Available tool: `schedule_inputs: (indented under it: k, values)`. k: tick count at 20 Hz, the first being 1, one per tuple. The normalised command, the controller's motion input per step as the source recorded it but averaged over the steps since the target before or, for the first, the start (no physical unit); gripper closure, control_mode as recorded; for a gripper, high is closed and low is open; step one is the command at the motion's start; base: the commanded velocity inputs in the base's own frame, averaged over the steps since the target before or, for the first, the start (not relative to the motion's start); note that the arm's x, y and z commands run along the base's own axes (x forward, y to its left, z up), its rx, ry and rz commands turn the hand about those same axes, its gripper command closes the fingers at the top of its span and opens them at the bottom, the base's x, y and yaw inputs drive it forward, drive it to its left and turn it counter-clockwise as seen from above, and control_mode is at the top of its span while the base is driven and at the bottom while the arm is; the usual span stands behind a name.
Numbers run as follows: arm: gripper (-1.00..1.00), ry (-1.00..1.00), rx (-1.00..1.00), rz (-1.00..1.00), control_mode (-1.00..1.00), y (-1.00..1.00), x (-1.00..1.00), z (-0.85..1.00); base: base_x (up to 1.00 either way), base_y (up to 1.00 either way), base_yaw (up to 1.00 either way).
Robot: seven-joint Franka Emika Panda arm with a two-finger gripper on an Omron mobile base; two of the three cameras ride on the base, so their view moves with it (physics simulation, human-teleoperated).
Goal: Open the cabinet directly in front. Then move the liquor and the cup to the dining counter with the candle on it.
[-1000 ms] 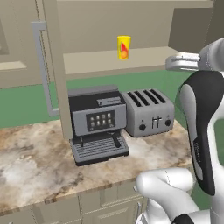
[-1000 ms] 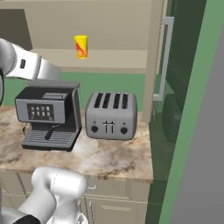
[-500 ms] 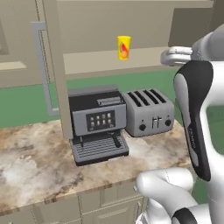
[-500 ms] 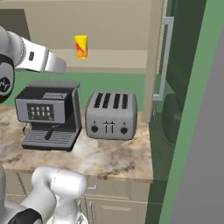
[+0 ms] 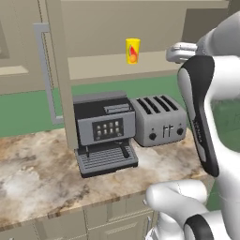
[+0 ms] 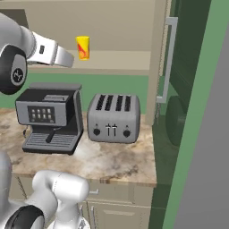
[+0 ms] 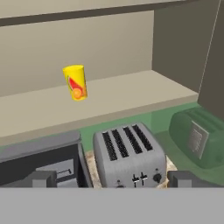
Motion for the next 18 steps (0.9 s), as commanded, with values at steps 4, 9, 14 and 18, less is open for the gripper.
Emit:
schedule_inputs:
  k: [4,9,14,18]
  values:
    - [-1.0,0.0,0.03,0.0,-1.0,0.0,0.46,0.07,0.0,0.0,0.0]
    - [-1.0,0.0,0.06,0.0,-1.0,0.0,0.49,0.0,0.0,0.0,0.0]
    - [-1.0,0.0,0.05,0.0,-1.0,0.0,0.52,0.0,0.0,0.0,0.0]
    - [-1.0,0.0,0.01,0.0,-1.0,0.0,0.45,0.0,0.0,0.0,0.0]
